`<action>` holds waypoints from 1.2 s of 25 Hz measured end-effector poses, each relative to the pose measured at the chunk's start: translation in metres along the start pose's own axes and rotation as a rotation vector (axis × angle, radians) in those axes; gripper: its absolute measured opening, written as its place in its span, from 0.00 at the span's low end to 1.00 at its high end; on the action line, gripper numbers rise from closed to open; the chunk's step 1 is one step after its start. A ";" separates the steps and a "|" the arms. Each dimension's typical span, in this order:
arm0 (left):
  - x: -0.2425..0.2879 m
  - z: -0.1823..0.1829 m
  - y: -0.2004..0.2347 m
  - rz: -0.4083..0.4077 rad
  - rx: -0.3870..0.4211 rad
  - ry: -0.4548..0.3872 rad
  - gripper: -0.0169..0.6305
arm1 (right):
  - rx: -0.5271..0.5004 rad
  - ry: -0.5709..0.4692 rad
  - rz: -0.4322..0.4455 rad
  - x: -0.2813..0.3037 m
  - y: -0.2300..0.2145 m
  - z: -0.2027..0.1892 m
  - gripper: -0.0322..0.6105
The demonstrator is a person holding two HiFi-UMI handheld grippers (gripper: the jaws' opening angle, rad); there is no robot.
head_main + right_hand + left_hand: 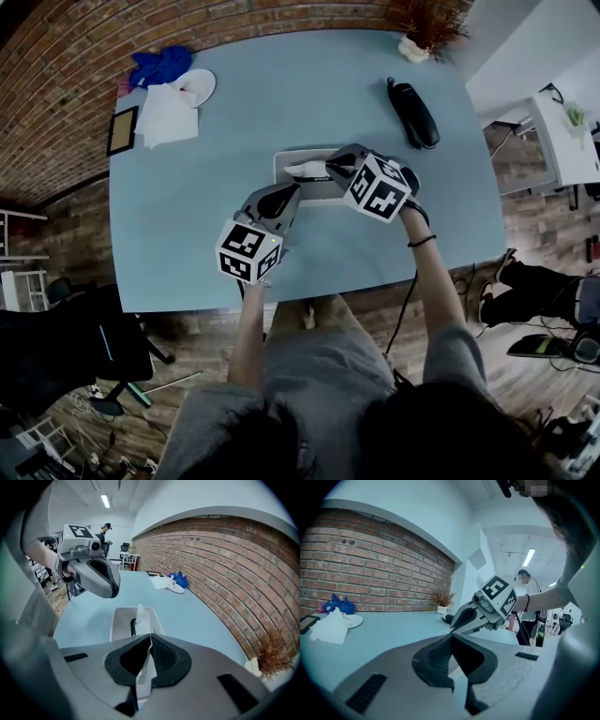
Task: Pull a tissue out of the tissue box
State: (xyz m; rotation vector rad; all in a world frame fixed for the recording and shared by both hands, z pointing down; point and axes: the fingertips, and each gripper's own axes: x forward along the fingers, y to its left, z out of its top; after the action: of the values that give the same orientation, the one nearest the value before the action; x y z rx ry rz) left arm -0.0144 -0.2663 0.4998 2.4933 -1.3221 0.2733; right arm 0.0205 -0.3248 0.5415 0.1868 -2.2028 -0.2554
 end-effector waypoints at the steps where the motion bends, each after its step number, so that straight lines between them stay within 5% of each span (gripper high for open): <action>1: 0.000 0.000 0.001 0.000 -0.001 0.000 0.03 | 0.003 -0.003 0.000 0.000 0.000 0.001 0.05; 30: -0.009 0.037 -0.012 -0.027 0.055 -0.059 0.03 | 0.056 -0.121 -0.084 -0.048 -0.010 0.038 0.05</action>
State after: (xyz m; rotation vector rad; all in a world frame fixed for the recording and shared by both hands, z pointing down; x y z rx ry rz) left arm -0.0084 -0.2660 0.4604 2.5814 -1.3198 0.2346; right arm 0.0190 -0.3191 0.4797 0.3024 -2.3269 -0.2583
